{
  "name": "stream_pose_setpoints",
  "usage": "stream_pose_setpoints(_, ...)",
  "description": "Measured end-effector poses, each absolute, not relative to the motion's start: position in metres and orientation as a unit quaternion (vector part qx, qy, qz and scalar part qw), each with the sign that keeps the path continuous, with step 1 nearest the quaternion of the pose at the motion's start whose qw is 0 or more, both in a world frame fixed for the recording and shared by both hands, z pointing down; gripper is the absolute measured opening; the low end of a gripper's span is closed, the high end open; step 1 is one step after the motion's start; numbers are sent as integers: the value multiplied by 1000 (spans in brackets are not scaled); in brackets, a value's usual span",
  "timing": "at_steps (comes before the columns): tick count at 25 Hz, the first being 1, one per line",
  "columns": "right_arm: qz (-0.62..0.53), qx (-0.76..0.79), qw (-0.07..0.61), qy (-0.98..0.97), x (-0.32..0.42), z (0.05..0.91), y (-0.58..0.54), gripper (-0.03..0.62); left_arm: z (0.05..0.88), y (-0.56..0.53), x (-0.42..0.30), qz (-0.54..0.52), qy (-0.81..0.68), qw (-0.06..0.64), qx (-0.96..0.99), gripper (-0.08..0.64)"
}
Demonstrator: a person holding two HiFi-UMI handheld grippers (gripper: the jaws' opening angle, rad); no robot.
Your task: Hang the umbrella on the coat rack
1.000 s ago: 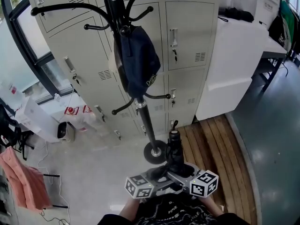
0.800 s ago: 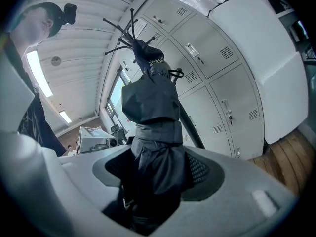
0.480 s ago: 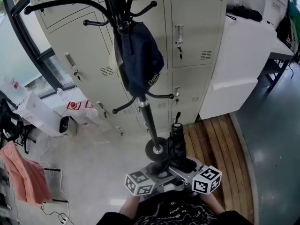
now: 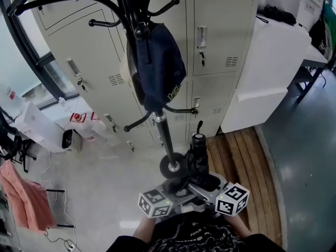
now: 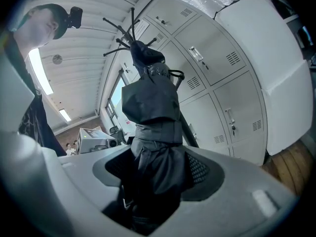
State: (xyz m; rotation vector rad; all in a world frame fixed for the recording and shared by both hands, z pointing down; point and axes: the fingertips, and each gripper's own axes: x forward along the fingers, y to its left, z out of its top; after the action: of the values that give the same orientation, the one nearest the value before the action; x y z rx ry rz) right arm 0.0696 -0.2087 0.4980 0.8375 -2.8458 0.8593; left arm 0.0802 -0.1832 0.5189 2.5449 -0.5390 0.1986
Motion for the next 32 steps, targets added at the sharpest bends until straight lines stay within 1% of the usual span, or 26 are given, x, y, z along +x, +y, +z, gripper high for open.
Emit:
stream_pose_setpoints(15,262,286,12,-921,65,489,-244,282,511,-219,76,78,-183,242,950,284)
stream_pose_setpoints(32,272,278,19,-921,51,494,-264,282,516,-239,61,78,-192,250,946,284)
